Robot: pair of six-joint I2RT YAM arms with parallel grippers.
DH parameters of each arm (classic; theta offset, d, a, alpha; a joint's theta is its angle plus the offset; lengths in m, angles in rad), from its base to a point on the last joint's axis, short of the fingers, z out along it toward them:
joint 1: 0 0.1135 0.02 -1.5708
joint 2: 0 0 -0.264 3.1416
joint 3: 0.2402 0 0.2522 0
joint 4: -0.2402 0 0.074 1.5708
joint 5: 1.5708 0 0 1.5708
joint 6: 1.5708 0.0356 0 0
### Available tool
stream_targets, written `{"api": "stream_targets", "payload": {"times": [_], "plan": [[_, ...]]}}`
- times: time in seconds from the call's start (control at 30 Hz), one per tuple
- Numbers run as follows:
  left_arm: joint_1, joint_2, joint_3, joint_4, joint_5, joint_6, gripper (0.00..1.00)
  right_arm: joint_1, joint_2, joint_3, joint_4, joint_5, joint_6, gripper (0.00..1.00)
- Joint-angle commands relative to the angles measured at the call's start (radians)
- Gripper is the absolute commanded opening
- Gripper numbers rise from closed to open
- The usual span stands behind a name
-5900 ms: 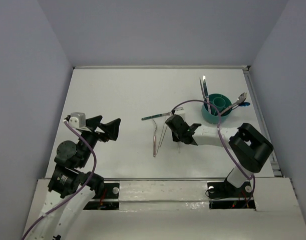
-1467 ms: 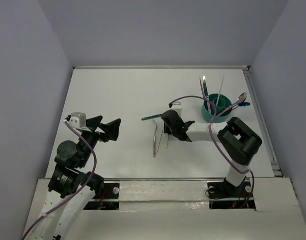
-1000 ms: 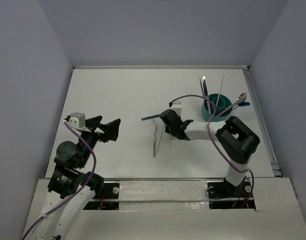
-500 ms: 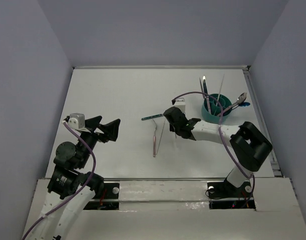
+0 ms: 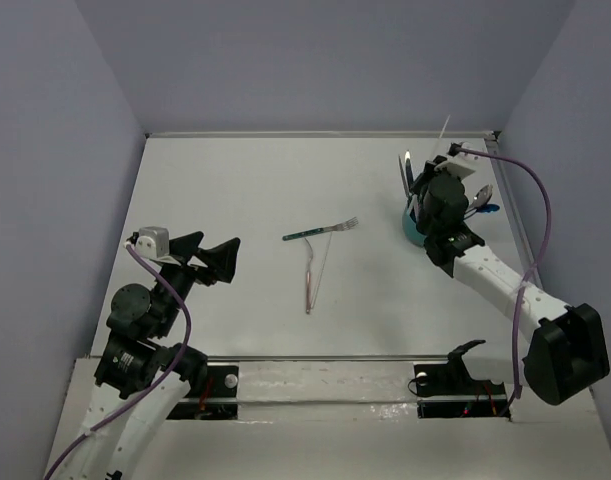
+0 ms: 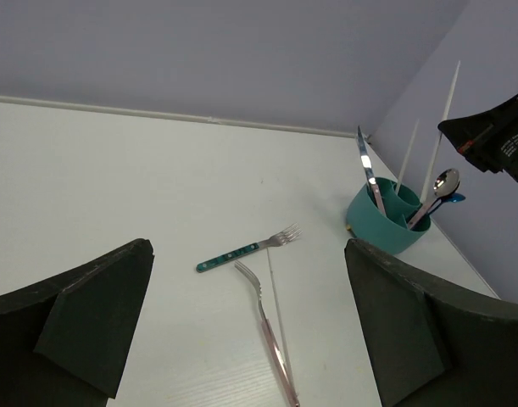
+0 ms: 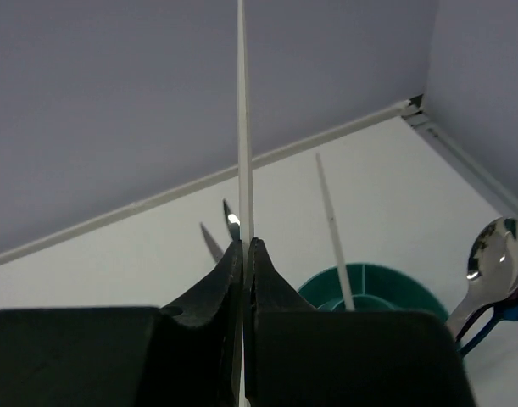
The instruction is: Sort the eating utensils into containers
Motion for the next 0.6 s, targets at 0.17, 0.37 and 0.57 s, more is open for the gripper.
{"api": "stream_targets", "payload": {"times": [0.17, 0.37, 0.57], "plan": [[-0.007, -0.002, 0.029, 0.04, 0.007, 0.01, 0.99, -0.173, 0.14, -0.032, 0.414, 0.13, -0.206, 0.0], [-0.007, 0.009, 0.029, 0.046, 0.007, 0.012, 0.99, -0.215, 0.232, -0.023, 0.531, 0.142, -0.306, 0.0], [-0.007, 0.013, 0.029, 0.047, 0.006, 0.013, 0.99, -0.224, 0.324, -0.04, 0.638, 0.158, -0.375, 0.0]]}}
